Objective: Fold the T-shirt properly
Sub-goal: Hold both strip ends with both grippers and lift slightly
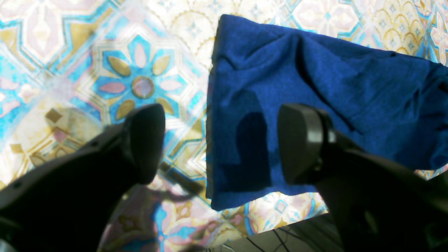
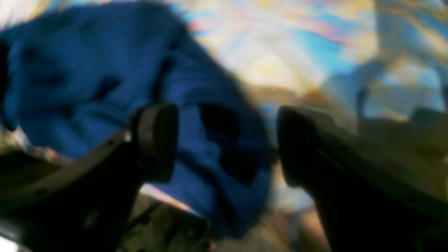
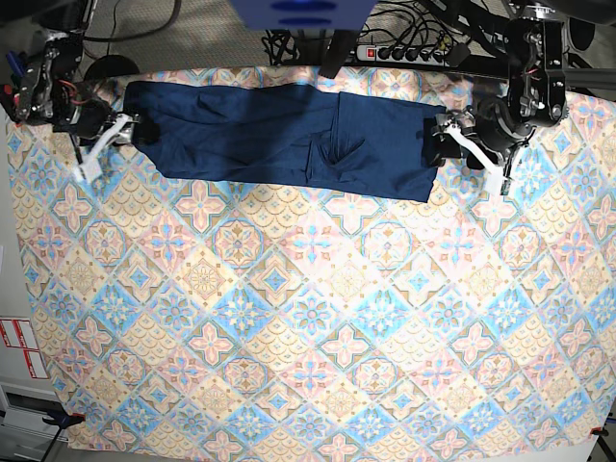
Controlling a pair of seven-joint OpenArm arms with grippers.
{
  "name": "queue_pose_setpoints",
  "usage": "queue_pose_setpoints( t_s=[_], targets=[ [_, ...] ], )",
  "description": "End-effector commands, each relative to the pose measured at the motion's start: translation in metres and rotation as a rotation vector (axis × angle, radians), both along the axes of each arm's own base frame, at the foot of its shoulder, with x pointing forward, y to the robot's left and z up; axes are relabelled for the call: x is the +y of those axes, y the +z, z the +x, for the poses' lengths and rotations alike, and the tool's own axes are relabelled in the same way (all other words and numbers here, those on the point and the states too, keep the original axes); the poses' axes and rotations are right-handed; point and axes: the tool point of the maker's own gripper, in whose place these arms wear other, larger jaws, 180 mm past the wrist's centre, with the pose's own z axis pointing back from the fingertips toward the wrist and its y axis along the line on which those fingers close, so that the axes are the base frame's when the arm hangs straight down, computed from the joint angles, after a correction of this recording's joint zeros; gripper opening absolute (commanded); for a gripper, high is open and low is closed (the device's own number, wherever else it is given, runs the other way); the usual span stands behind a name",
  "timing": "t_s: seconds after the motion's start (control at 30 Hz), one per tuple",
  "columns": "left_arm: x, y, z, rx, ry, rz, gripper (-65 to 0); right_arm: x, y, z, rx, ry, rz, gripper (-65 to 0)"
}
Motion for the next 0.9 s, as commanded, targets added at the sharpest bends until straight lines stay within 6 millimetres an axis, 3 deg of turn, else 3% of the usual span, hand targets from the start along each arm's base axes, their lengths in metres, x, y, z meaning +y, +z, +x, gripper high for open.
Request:
queue_pose_setpoints(
  t_s=[0.0, 0.2, 0.53, 0.63, 0.8, 0.87],
  targets=[
    [0.001, 0.009, 0.008, -0.039, -0.003, -0.002, -18.5, 0.007, -0.001, -0.004, 0.017, 0.041, 0.000, -22.5],
    [0.001, 0.009, 0.008, -0.039, -0.003, -0.002, -18.5, 0.045, -0.002, -0.007, 0.024, 0.101, 0.103, -22.5],
    [0.002, 0.009, 0.008, -0.040, -0.001, -0.002, -18.5, 0.083, -0.013, -0.026, 0.081, 0.215, 0.151, -23.0],
    [0.002, 0.009, 0.008, -0.040, -0.001, -0.002, -18.5, 0.086, -0.013, -0.026, 0.086, 0.225, 0.154, -30.2],
    [0.002, 0.009, 0.008, -0.040, -0.001, -0.002, -18.5, 0.084, -0.012, -0.023, 0.079, 0.219, 0.152, -55.1],
    [0.002, 0.009, 0.008, -0.040, -0.001, -0.002, -18.5, 0.084, -0.008, -0.011, 0.054, 0.222, 0.148, -64.4]
  ],
)
